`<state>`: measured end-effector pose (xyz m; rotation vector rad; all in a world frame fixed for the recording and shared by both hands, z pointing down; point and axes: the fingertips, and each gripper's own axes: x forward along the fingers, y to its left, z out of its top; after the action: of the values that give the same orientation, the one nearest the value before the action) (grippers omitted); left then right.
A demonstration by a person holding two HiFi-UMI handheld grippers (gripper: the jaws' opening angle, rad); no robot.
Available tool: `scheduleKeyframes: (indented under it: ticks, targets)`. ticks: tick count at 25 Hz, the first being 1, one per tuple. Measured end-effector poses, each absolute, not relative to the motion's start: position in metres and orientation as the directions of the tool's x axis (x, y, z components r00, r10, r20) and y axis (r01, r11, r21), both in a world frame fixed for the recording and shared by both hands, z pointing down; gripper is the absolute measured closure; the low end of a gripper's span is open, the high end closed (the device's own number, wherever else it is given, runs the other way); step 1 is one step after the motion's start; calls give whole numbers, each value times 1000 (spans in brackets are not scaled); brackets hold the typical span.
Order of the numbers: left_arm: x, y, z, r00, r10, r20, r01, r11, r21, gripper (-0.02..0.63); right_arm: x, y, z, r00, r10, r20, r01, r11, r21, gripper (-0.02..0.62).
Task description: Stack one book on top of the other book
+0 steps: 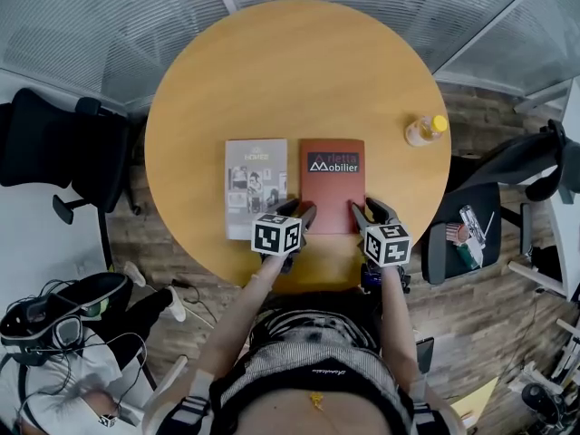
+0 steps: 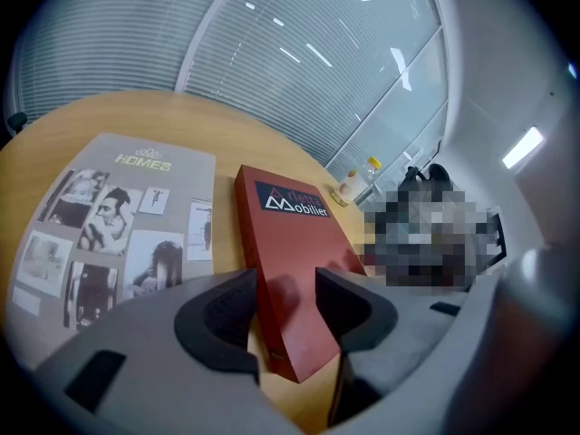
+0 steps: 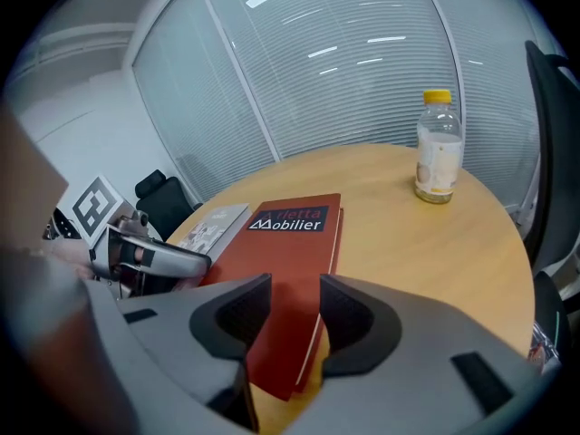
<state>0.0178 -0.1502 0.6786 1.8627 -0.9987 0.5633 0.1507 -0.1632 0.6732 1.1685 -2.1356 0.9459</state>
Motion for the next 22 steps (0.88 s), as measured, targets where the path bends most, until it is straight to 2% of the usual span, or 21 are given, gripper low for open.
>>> scheduleKeyframes:
  ticks: [5,16,22]
  targets:
    - [21,-151,681,551,-389,738,-834,-225,504,407,156,-167,679,-477,-496,725,-874,357,-331,436]
    - [26,-152,691,496,-347,796,-868,-227,442,405,155,-166,695,-504,-438,744,-861,324,-393,436]
    - [19,-152,693,461,-351,815,-887,-198,417,451,154,-166,695,-518,-437,736,-853,325,-407,437]
